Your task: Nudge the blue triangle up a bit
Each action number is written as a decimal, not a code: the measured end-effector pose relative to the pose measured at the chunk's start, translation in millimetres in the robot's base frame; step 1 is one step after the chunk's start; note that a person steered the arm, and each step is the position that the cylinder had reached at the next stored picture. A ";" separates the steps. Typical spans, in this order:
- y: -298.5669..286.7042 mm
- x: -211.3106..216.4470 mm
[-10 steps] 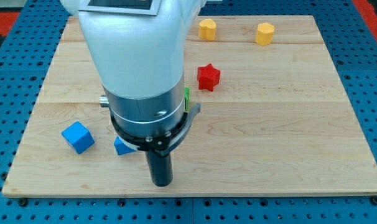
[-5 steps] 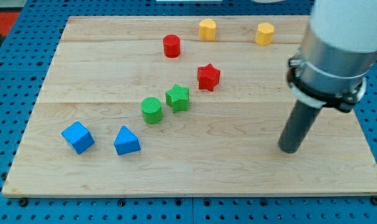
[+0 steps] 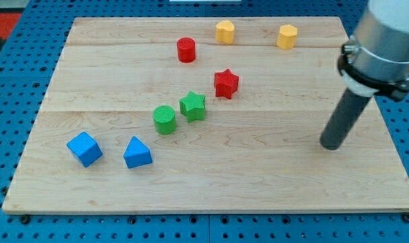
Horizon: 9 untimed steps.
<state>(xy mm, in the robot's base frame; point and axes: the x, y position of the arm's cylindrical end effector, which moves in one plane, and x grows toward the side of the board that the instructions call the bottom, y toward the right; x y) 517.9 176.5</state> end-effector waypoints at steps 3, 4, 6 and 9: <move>-194.5 1.1; -234.0 -17.7; -231.9 52.8; -264.8 10.3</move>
